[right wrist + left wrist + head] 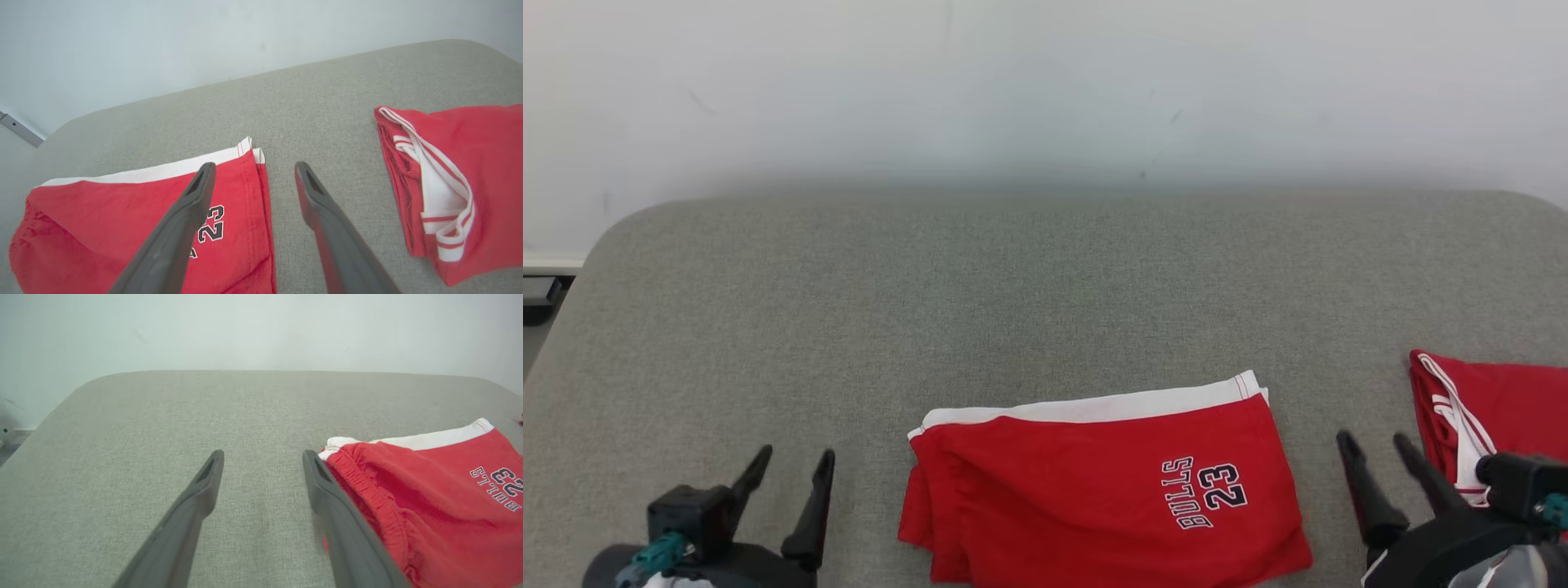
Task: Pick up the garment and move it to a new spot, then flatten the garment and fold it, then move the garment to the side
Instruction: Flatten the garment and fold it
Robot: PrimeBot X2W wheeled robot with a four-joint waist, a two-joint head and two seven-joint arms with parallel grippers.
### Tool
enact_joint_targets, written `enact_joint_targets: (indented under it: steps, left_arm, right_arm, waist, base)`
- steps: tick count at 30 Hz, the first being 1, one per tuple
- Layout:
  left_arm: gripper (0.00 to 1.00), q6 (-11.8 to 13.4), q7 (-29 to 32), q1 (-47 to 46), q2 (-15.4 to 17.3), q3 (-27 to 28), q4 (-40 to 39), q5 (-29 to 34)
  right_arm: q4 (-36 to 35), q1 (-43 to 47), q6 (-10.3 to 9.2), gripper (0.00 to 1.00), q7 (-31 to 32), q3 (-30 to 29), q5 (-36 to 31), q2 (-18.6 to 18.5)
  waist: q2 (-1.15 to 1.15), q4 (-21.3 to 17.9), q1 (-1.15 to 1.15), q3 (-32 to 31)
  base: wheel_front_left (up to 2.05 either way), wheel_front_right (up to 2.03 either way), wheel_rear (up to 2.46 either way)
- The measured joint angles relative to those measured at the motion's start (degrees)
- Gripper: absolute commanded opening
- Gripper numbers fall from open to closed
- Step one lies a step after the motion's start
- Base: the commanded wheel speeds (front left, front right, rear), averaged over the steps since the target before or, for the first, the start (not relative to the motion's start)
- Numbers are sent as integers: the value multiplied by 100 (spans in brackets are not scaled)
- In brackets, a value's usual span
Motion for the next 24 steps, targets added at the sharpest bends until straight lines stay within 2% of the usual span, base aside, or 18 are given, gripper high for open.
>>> enact_joint_targets:
  steps: [9, 13, 18, 24]
  left_arm:
    - [100, 31, -464, 257, -255, 476, -434, 219]
    - [100, 31, -613, 530, -589, 1036, -439, 424]
    - [100, 31, -680, 832, -854, 1374, -441, 559]
    - [100, 31, -703, 921, -973, 1473, -516, 736]
  right_arm:
    - [216, -115, -63, 100, -1000, -298, -249, 148]
    - [319, -116, -65, 100, -1301, -326, -255, 196]
    - [553, -169, 40, 100, -1547, -261, -261, 214]
    - [655, -202, 141, 100, -1711, -194, -272, 232]
  waist:
    - [0, -95, 0, -222]
    - [0, -182, 0, -294]
    - [0, -299, 0, -370]
    - [0, -386, 0, -433]
  base:
    - [0, 0, 0]
    - [0, 0, 0]
    - [0, 0, 0]
    - [0, 0, 0]
